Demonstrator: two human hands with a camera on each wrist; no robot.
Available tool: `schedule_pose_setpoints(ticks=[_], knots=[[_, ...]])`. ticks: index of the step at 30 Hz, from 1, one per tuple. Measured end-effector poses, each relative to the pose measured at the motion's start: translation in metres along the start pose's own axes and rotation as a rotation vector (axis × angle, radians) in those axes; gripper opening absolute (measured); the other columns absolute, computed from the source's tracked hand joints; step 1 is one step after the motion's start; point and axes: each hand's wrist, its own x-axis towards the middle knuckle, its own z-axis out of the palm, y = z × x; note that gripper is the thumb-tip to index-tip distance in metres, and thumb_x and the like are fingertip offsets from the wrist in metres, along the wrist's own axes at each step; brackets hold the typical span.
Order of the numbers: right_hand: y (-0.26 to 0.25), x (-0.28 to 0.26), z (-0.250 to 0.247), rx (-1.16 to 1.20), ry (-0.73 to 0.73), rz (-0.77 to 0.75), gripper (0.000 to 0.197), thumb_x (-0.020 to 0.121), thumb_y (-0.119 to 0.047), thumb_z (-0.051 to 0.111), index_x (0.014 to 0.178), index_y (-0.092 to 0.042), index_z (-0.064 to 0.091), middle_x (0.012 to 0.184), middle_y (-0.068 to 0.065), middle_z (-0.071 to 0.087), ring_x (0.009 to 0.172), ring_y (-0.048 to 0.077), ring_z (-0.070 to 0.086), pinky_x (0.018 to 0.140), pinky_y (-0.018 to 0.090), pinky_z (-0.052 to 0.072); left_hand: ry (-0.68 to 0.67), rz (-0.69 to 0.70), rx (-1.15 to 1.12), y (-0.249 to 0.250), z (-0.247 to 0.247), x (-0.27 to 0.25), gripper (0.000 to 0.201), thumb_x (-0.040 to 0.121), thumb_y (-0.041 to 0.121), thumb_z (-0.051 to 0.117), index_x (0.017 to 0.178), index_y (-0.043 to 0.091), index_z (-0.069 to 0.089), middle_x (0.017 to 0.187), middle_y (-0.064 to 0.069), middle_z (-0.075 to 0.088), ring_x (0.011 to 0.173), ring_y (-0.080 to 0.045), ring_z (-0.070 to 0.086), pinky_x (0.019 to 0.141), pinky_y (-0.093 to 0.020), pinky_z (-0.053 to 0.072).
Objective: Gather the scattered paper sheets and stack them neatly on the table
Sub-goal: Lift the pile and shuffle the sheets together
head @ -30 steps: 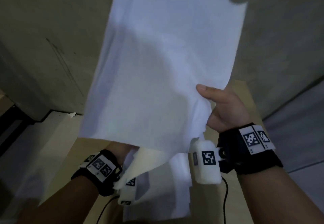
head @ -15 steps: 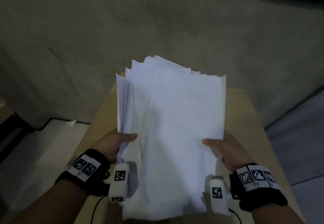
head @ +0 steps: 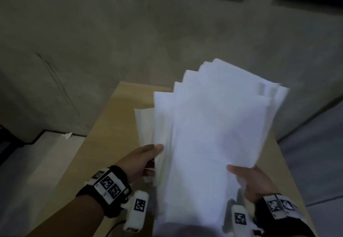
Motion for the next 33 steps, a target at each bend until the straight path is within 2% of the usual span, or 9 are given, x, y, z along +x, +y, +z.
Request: schedule_pose_setpoints(ticks=[2, 4, 7, 11, 14, 22, 27, 29, 33], knots=[[0.002, 0.013, -0.023, 0.044, 0.081, -0.028, 0.065, 0.05, -0.011, 0.089, 0.111, -0.002, 0.067, 0.103, 0.015, 0.075, 0.092, 0.031, 0.071, 0.092, 0.044, 0.054, 0.165, 0.005, 0.13, -0.005, -0.007, 0.021, 0.05, 0.076, 0.055, 0.063, 0.1, 0.011, 0.065, 0.104, -0.013, 0.07, 0.08, -0.024, 0.064, 0.072, -0.037, 0.053], [-0.006, 0.02, -0.043, 0.11, 0.126, -0.067, 0.033, 0.065, 0.005, 0.074, 0.095, -0.01, 0.072, 0.106, 0.009, 0.073, 0.082, 0.023, 0.074, 0.081, 0.036, 0.059, 0.419, 0.023, 0.342, -0.009, -0.014, 0.044, 0.041, 0.081, 0.051, 0.059, 0.097, 0.014, 0.06, 0.11, -0.015, 0.067, 0.086, -0.025, 0.063, 0.081, -0.04, 0.053], [-0.016, 0.028, -0.065, 0.117, 0.107, -0.073, 0.033, 0.06, 0.002, 0.073, 0.088, -0.016, 0.077, 0.099, 0.001, 0.076, 0.076, 0.018, 0.075, 0.066, 0.031, 0.062, 0.669, -0.02, 0.583, -0.009, -0.018, 0.073, 0.067, 0.073, 0.056, 0.063, 0.122, 0.014, 0.046, 0.129, -0.017, 0.051, 0.112, -0.036, 0.053, 0.094, -0.045, 0.047], [-0.023, 0.031, -0.069, 0.134, 0.114, -0.065, 0.042, 0.08, 0.004, 0.059, 0.119, -0.01, 0.063, 0.107, 0.008, 0.073, 0.089, 0.023, 0.071, 0.079, 0.036, 0.055, 0.709, -0.193, 0.92, -0.021, -0.006, 0.096, 0.112, 0.056, 0.06, 0.072, 0.141, 0.024, 0.011, 0.135, -0.018, 0.033, 0.124, -0.04, 0.035, 0.099, -0.05, 0.039], [-0.023, 0.033, -0.067, 0.114, 0.145, -0.048, 0.066, 0.053, -0.01, 0.077, 0.117, -0.01, 0.064, 0.113, 0.012, 0.068, 0.091, 0.024, 0.069, 0.099, 0.044, 0.044, 0.715, -0.23, 0.899, -0.031, -0.01, 0.106, 0.122, 0.058, 0.041, 0.08, 0.146, 0.02, -0.002, 0.135, -0.02, 0.038, 0.122, -0.04, 0.043, 0.097, -0.049, 0.043], [0.001, 0.041, -0.074, 0.004, 0.178, 0.051, 0.096, 0.026, -0.031, 0.096, 0.115, -0.009, 0.067, 0.117, 0.02, 0.069, 0.109, 0.04, 0.063, 0.102, 0.063, 0.04, 0.643, -0.199, 0.62, -0.035, -0.071, 0.063, 0.047, 0.075, 0.017, 0.071, 0.114, -0.006, 0.057, 0.117, -0.025, 0.062, 0.097, -0.035, 0.059, 0.082, -0.038, 0.047], [-0.005, 0.023, -0.05, -0.124, 0.26, 0.018, 0.037, 0.07, -0.004, 0.076, 0.106, -0.004, 0.067, 0.096, 0.017, 0.069, 0.094, 0.039, 0.063, 0.083, 0.041, 0.049, 0.738, 0.059, 0.344, -0.017, -0.096, 0.007, 0.028, 0.075, 0.006, 0.071, 0.1, 0.004, 0.061, 0.11, -0.026, 0.066, 0.099, -0.04, 0.063, 0.087, -0.048, 0.051], [-0.006, 0.017, -0.041, -0.174, 0.291, 0.007, 0.026, 0.078, -0.002, 0.07, 0.103, -0.002, 0.066, 0.086, 0.014, 0.066, 0.08, 0.032, 0.06, 0.07, 0.033, 0.046, 0.729, 0.149, 0.234, 0.002, -0.1, -0.019, 0.03, 0.075, 0.006, 0.071, 0.102, 0.005, 0.059, 0.109, -0.024, 0.065, 0.098, -0.038, 0.063, 0.089, -0.05, 0.05], [-0.006, 0.008, -0.022, -0.322, 0.358, 0.054, 0.02, 0.08, -0.012, 0.07, 0.093, 0.002, 0.066, 0.087, 0.024, 0.066, 0.072, 0.031, 0.059, 0.069, 0.038, 0.044, 0.691, 0.314, 0.13, 0.035, -0.095, -0.066, 0.04, 0.073, 0.025, 0.075, 0.105, 0.006, 0.061, 0.112, -0.015, 0.062, 0.097, -0.03, 0.06, 0.094, -0.045, 0.045]])
